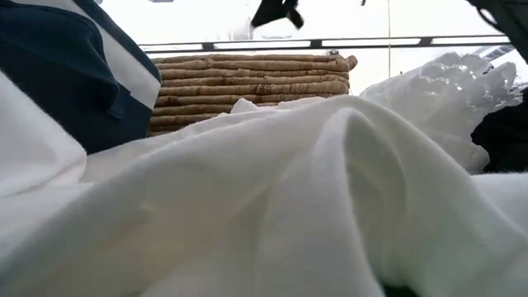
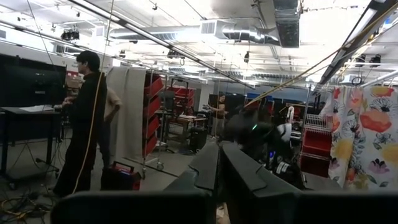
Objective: Sort clothes
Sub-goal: Put the white shirt into the laundry basket, then put the black shirt into the laundry bin
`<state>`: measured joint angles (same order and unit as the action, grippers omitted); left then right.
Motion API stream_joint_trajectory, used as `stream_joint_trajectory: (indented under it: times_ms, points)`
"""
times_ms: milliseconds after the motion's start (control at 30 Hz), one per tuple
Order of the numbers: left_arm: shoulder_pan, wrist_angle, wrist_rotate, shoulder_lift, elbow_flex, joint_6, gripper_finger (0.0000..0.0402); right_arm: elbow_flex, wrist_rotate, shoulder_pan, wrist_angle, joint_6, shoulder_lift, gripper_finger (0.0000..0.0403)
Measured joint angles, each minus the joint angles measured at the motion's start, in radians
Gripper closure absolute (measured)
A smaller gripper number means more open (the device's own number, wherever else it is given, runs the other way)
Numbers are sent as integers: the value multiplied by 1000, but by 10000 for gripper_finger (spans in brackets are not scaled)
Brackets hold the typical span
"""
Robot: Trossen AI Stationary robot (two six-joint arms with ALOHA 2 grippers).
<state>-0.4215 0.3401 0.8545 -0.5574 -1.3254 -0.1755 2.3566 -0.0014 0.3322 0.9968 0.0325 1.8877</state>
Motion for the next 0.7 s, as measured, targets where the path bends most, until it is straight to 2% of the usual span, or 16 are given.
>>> stream_joint_trajectory:
  times_ms: [167,500,700]
  points:
    - [0,-2,0,-37,0,47,401,0,0,-37,63,-17,-113,394]
    - [0,-44,-14,-210,-4,82,402,-1,0,-100,378,-34,-282,394]
    - [-1,-14,-65,-309,-6,231,401,-1,1,-127,467,-55,-337,394]
